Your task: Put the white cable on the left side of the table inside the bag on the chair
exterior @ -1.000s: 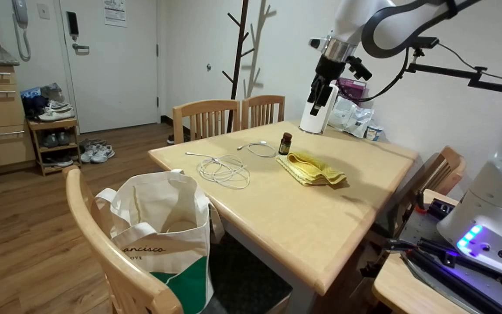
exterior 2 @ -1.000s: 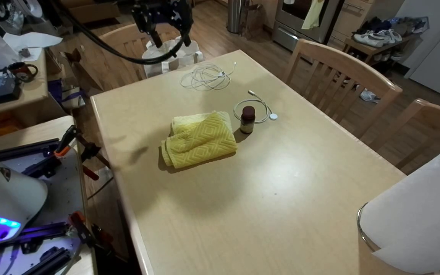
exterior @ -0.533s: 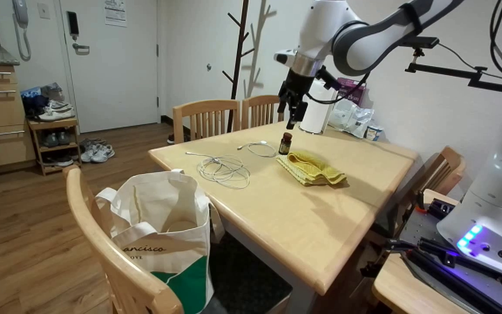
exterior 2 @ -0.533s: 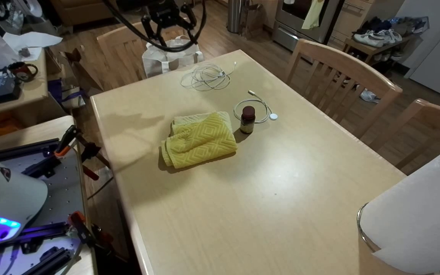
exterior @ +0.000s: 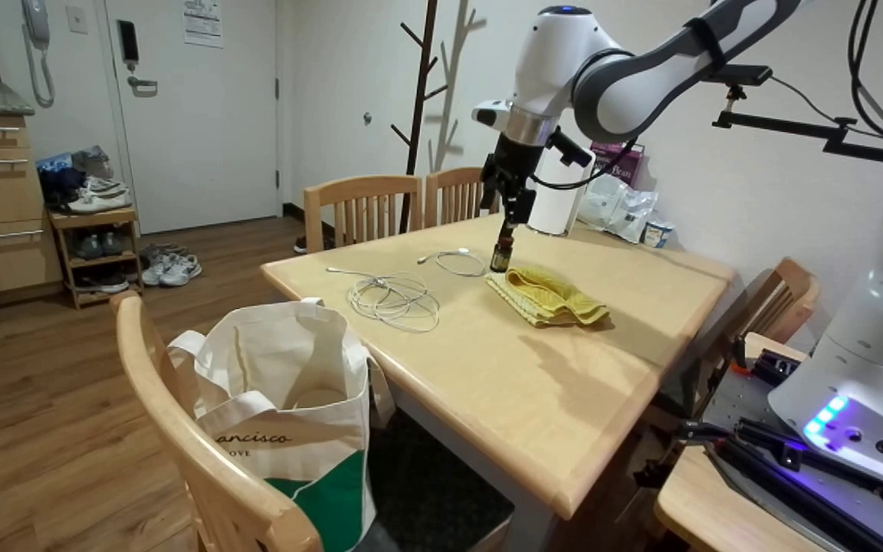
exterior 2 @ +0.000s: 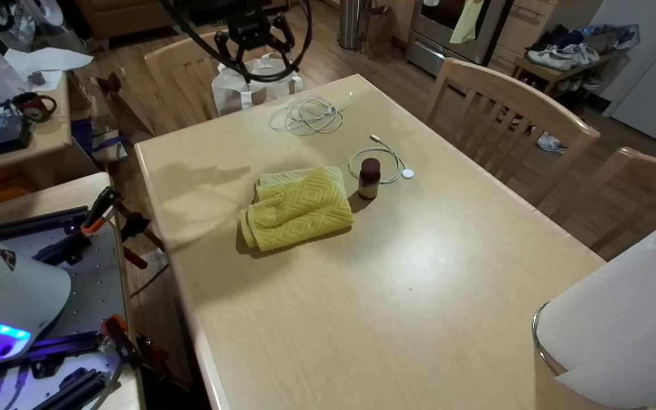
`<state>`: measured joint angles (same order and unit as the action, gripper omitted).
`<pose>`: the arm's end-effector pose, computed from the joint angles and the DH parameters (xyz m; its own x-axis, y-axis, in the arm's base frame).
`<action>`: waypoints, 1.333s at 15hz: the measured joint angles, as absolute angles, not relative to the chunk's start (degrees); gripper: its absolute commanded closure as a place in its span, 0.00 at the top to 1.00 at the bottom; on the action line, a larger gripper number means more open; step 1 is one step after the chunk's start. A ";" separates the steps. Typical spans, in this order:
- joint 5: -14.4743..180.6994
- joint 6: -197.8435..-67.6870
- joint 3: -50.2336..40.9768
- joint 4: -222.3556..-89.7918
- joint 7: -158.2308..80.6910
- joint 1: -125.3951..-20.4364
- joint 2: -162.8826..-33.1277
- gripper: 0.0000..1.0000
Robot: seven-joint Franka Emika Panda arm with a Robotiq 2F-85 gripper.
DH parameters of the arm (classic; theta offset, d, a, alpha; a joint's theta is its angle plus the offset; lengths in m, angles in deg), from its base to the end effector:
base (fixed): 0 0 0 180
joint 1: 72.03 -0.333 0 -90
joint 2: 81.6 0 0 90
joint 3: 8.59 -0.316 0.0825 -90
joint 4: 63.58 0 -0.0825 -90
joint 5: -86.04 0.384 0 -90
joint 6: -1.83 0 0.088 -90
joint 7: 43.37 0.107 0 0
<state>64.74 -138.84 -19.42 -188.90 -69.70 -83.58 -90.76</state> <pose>0.5206 0.2132 0.3263 0.4374 0.8988 -0.0301 0.8752 -0.4178 0.2439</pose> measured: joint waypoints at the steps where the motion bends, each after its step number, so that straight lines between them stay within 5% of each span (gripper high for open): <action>1: 65.29 -139.41 -20.00 -188.62 -72.34 -83.61 -91.67 1.00; 11: 64.84 -135.36 -23.83 -167.77 -93.95 -85.97 -114.64 1.00; 20: 64.85 -135.59 -21.76 -165.99 -93.57 -87.45 -117.94 1.00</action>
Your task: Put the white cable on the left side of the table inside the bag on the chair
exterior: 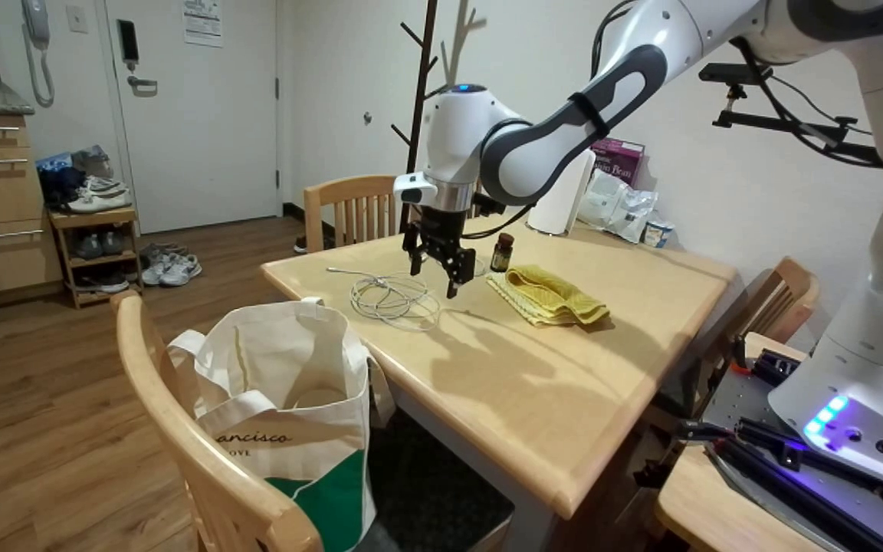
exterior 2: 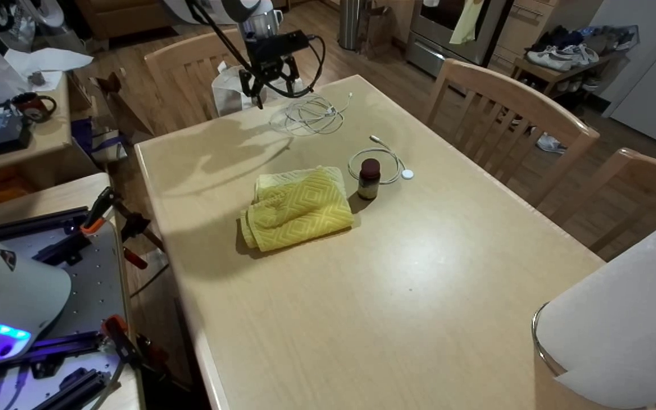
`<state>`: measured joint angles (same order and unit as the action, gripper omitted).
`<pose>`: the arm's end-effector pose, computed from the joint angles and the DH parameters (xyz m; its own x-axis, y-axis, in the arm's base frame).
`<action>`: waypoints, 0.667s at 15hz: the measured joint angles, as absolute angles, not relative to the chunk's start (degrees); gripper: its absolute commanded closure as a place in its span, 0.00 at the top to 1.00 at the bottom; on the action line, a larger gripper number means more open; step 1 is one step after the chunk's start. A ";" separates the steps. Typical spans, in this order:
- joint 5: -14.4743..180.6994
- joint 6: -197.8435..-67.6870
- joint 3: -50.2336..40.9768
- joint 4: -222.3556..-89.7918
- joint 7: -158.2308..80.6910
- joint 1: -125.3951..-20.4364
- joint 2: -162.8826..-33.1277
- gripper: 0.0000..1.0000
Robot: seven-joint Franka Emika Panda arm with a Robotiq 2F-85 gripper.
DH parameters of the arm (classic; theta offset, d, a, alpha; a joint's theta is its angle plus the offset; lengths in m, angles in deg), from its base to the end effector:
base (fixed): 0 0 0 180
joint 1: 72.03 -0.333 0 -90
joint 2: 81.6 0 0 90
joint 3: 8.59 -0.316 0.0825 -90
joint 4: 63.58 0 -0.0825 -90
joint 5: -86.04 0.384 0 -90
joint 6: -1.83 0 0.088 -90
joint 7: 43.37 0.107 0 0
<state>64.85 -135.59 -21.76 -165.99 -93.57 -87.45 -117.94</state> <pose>0.5831 0.3020 0.2048 -0.0310 0.9953 -0.0921 0.9971 0.0373 0.0670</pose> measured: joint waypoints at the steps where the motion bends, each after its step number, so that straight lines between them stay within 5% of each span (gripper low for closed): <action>1: 64.79 -135.59 -21.25 -165.37 -93.49 -87.86 -119.17 1.00; 9: 62.06 -136.40 -17.81 -155.92 -92.95 -91.10 -128.99 0.99; 10: 61.68 -136.50 -17.50 -155.05 -92.60 -91.45 -129.33 0.74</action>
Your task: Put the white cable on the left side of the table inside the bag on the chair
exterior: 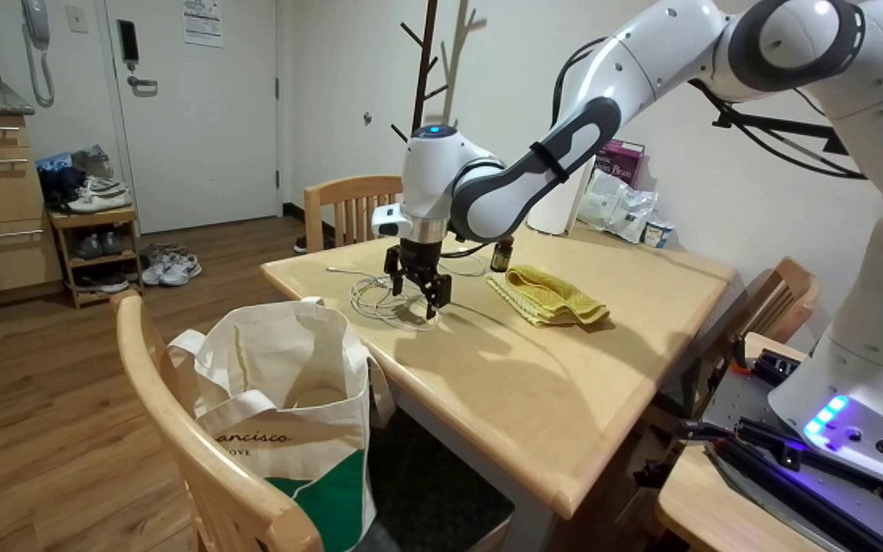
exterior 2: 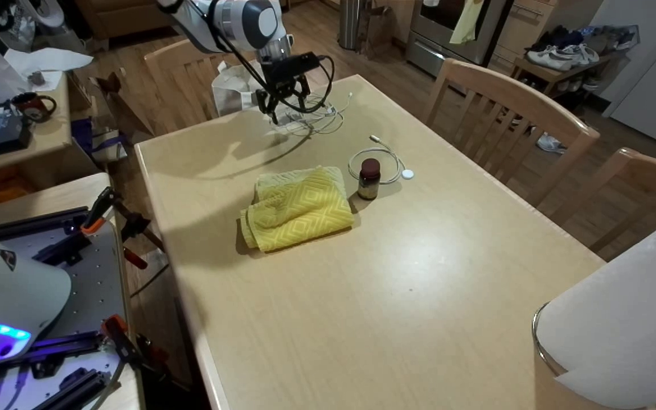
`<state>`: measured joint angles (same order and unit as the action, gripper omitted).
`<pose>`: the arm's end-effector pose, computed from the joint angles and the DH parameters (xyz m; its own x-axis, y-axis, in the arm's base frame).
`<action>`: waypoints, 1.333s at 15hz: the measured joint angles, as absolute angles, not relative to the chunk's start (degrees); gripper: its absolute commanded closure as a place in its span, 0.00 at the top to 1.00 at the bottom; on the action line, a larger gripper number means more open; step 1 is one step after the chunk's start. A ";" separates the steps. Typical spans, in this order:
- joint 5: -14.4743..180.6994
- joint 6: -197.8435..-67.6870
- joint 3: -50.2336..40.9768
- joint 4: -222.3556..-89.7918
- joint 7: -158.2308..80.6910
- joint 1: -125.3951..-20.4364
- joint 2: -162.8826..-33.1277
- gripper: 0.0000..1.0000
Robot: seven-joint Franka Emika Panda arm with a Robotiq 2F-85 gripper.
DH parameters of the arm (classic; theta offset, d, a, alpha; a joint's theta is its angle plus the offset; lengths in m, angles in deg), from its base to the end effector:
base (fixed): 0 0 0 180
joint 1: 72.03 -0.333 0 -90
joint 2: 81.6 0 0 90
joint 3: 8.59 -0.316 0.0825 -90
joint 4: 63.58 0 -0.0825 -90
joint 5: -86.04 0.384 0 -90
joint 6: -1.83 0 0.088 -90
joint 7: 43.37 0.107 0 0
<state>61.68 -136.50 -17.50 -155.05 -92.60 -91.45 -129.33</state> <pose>0.6153 0.3142 0.1449 -0.0444 0.9897 -0.1364 0.9938 0.0576 0.0948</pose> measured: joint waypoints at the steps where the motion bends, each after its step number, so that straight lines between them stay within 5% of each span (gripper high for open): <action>1: 61.35 -136.54 -17.18 -154.32 -92.32 -91.77 -129.58 0.74; 5: 60.94 -136.50 -16.76 -152.59 -92.23 -92.21 -130.37 0.52; 6: 60.94 -136.48 -16.74 -152.41 -92.23 -92.24 -130.62 0.88; 10: 60.94 -135.59 -16.70 -151.98 -92.23 -92.25 -131.52 0.98; 11: 60.94 -135.09 -16.65 -151.79 -92.23 -92.25 -131.60 0.58; 13: 60.94 -134.43 -16.50 -151.51 -92.24 -92.25 -131.82 0.60; 20: 60.94 -132.99 -16.61 -150.66 -92.24 -92.29 -131.97 0.15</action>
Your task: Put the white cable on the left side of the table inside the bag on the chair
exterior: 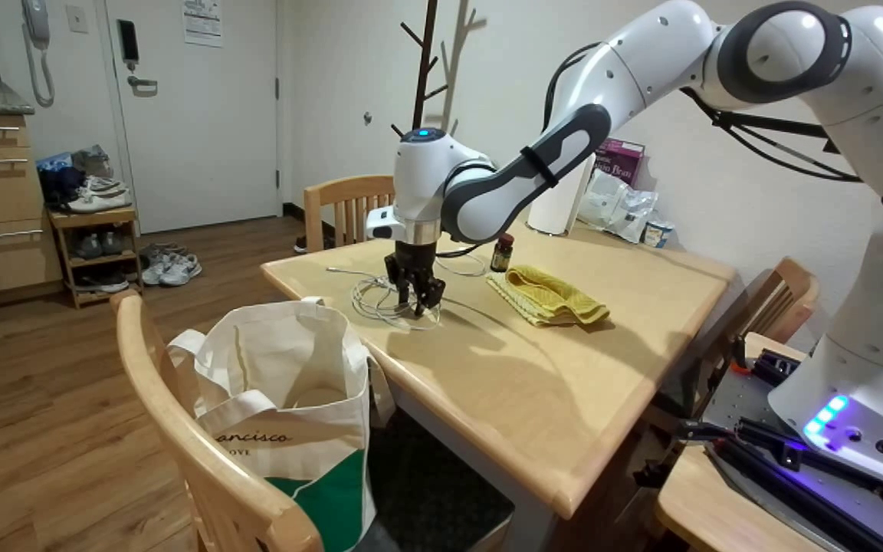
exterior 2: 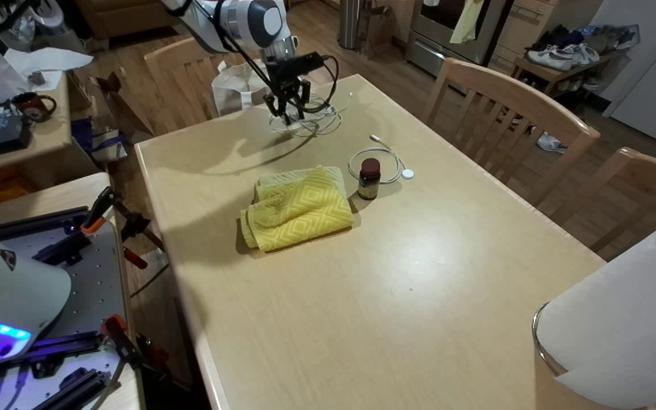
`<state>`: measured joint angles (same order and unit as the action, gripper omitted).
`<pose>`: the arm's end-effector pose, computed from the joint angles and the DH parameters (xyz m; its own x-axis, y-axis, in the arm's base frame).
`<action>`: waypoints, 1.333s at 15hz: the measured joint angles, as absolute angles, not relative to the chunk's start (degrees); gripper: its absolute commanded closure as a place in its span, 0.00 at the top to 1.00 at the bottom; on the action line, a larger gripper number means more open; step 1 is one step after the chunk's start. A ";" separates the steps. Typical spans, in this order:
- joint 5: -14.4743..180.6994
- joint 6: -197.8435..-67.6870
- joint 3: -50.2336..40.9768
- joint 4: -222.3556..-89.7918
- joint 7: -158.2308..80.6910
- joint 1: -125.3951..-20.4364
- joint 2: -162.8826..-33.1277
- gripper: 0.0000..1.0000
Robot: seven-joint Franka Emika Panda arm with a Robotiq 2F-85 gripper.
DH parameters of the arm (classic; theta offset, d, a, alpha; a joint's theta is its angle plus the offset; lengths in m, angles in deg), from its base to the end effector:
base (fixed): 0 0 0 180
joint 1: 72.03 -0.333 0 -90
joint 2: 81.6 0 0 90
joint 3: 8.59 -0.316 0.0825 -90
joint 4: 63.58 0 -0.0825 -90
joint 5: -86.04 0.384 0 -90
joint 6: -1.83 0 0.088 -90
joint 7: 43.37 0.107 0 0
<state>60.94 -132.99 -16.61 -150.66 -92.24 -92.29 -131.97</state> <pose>0.6271 0.3145 0.1378 -0.0343 0.9834 -0.1780 0.9952 0.0499 0.0841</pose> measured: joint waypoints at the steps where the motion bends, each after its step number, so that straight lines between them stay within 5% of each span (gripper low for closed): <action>1: 60.94 -132.98 -16.61 -150.54 -92.24 -92.29 -131.97 0.08; 5: 60.98 -132.98 -16.65 -150.07 -92.24 -92.18 -131.88 0.00; 20: 61.61 -132.95 -19.86 -145.88 -92.25 -91.15 -122.98 0.03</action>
<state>61.61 -132.95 -19.86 -145.88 -92.25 -91.15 -122.98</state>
